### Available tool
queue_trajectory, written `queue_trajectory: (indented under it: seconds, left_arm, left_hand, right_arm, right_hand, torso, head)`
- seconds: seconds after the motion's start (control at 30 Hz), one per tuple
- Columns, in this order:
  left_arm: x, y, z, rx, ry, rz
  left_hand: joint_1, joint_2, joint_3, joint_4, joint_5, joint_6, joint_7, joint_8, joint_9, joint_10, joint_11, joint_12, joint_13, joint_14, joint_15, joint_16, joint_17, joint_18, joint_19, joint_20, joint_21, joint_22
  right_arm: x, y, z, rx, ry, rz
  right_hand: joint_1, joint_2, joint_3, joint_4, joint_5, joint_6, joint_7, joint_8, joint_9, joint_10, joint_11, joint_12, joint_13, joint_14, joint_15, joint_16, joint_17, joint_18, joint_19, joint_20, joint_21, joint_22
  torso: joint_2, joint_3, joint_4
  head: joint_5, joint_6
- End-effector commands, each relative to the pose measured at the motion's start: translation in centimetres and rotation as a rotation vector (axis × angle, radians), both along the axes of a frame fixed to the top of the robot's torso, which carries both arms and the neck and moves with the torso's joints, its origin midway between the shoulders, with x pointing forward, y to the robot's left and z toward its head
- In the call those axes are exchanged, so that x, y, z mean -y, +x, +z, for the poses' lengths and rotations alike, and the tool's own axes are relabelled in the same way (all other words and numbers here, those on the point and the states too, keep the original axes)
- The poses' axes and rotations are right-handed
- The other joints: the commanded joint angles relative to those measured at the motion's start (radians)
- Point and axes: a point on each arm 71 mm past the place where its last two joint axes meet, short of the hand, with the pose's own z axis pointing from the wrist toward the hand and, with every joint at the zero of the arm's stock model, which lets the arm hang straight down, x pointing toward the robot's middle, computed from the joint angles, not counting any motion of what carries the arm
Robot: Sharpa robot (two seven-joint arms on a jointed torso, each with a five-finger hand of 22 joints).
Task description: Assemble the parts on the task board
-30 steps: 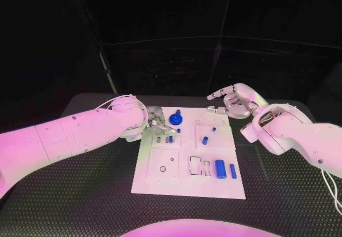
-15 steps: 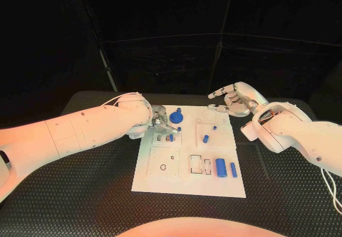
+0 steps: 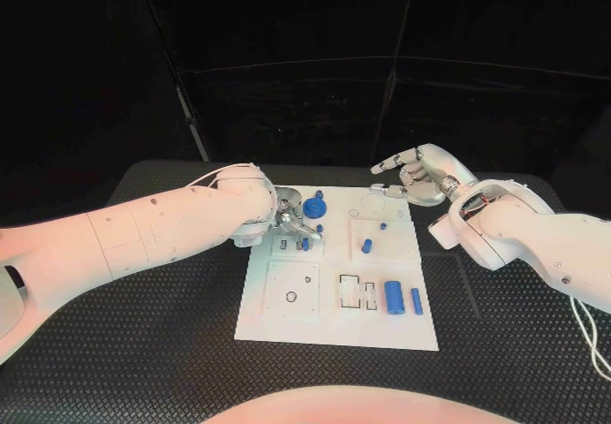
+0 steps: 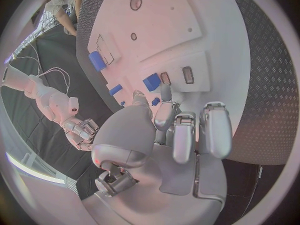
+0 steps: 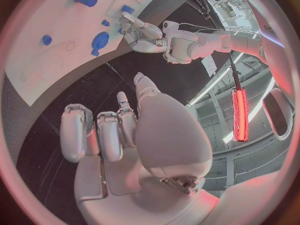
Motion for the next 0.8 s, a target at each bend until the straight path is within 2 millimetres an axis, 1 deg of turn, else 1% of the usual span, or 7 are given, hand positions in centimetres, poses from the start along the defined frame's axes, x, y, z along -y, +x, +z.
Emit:
queue_trajectory:
  seconds: [0.03, 0.47, 0.63, 0.8]
  left_arm:
    - [0.17, -0.11, 0.05, -0.013, 0.011, -0.01]
    - [0.31, -0.28, -0.09, -0.036, 0.022, -0.027]
    - [0.33, -0.33, -0.13, -0.045, 0.016, -0.026]
    - [0.42, -0.4, -0.14, -0.053, 0.004, -0.024]
  left_hand:
    - [0.006, 0.009, -0.006, -0.002, 0.004, -0.009, 0.002, 0.005, 0.003, -0.008, -0.001, 0.0, 0.0, 0.105, 0.001, 0.003, 0.263, -0.02, 0.003, 0.0, 0.006, 0.001]
    - [0.049, 0.016, 0.0, -0.019, 0.004, -0.02, 0.003, 0.013, 0.025, -0.01, 0.001, 0.0, 0.002, 0.105, 0.003, 0.003, 0.263, -0.02, 0.001, 0.003, 0.008, 0.005]
    - [0.07, 0.025, 0.01, -0.029, 0.004, -0.023, 0.004, 0.016, 0.035, -0.012, 0.002, -0.001, 0.002, 0.105, 0.004, 0.003, 0.263, -0.02, -0.001, 0.004, 0.008, 0.005]
    - [0.093, 0.04, 0.027, -0.042, 0.004, -0.026, 0.004, 0.019, 0.044, -0.011, 0.002, 0.0, 0.004, 0.105, 0.004, 0.003, 0.263, -0.02, -0.002, 0.005, 0.009, 0.007]
  right_arm:
    - [-0.08, 0.08, 0.07, -0.004, 0.001, 0.004]
    - [-0.21, 0.2, -0.06, -0.012, -0.003, 0.007]
    - [-0.18, 0.28, -0.13, -0.016, -0.005, 0.004]
    - [-0.2, 0.34, -0.18, -0.018, -0.006, 0.003]
  right_hand:
    - [-0.004, 0.003, -0.002, -0.005, 0.006, 0.006, -0.001, 0.004, -0.002, 0.0, -0.007, -0.004, 0.057, 0.063, -0.009, -0.006, 0.07, 0.003, 0.0, -0.006, -0.005, -0.001]
    - [-0.006, 0.005, -0.002, -0.006, 0.009, 0.006, -0.001, 0.004, -0.002, 0.0, -0.007, -0.003, 0.057, 0.063, -0.01, -0.006, 0.07, 0.003, -0.001, -0.007, -0.006, -0.002]
    - [-0.005, 0.006, -0.002, -0.008, 0.012, 0.007, -0.001, 0.005, -0.002, -0.001, -0.008, -0.005, 0.055, 0.063, -0.01, -0.006, 0.07, 0.003, -0.001, -0.007, -0.007, -0.003]
    - [-0.005, 0.007, -0.001, -0.009, 0.013, 0.007, -0.002, 0.005, -0.002, -0.002, -0.008, -0.005, 0.055, 0.063, -0.01, -0.007, 0.069, 0.004, -0.002, -0.007, -0.007, -0.004]
  torso:
    - [0.0, -0.0004, 0.0021]
    - [0.002, -0.0013, 0.0028]
    - [0.002, -0.0016, 0.0037]
    - [0.002, -0.0018, 0.0038]
  head:
    - [-0.001, -0.001]
    - [-0.001, -0.005]
    - [-0.002, -0.009]
    - [-0.002, -0.01]
